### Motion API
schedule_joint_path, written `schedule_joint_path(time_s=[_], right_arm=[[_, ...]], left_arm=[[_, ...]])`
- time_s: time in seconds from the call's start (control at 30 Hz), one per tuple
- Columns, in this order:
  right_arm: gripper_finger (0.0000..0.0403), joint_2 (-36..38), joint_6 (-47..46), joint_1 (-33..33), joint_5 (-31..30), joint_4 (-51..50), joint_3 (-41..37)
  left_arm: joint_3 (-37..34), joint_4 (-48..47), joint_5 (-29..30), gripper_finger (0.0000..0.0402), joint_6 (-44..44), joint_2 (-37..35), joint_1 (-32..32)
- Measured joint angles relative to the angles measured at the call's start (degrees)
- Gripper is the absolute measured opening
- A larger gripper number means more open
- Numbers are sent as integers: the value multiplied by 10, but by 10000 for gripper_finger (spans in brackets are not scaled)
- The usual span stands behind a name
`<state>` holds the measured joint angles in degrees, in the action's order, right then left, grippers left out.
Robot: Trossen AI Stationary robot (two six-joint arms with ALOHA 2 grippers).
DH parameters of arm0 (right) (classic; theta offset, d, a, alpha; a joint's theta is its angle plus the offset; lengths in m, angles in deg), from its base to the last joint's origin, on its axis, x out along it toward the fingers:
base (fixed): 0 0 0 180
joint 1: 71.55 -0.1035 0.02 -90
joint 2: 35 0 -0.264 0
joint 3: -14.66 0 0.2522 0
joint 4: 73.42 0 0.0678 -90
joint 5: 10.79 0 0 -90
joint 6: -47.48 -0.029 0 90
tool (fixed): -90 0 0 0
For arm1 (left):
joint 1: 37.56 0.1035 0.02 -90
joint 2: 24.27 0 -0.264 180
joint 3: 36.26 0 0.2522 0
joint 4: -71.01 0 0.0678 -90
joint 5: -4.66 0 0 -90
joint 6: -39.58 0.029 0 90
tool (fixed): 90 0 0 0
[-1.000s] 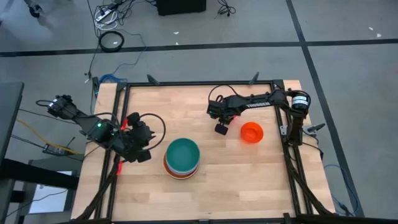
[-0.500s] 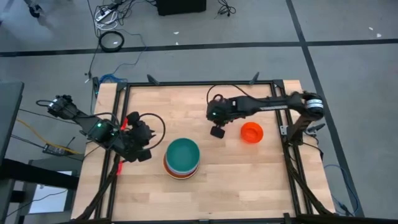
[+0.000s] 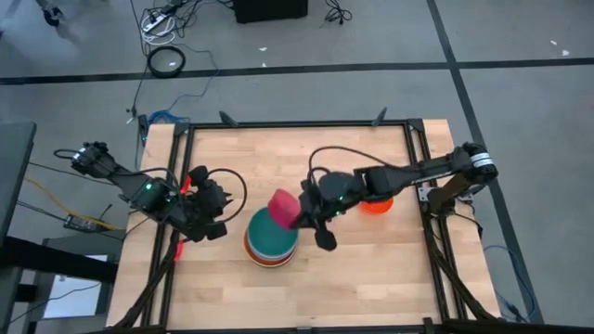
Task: Nest bowls inside each other
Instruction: Stack the red bowl on top of the dark green bowl
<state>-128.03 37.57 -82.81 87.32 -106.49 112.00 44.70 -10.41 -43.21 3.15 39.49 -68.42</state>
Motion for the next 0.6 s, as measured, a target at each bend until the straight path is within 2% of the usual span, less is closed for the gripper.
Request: schedule_joint_path(time_s=[0.33,0.43,0.6], right_arm=[[5,-69,-14,-11,9,21,0],[23,-72,-10,-11,9,17,0],[76,-72,-26,-9,9,16,0]], left_arm=[[0,5,2,72,1,0,0],[0,4,2,72,1,0,0],[0,4,2,72,1,0,0]])
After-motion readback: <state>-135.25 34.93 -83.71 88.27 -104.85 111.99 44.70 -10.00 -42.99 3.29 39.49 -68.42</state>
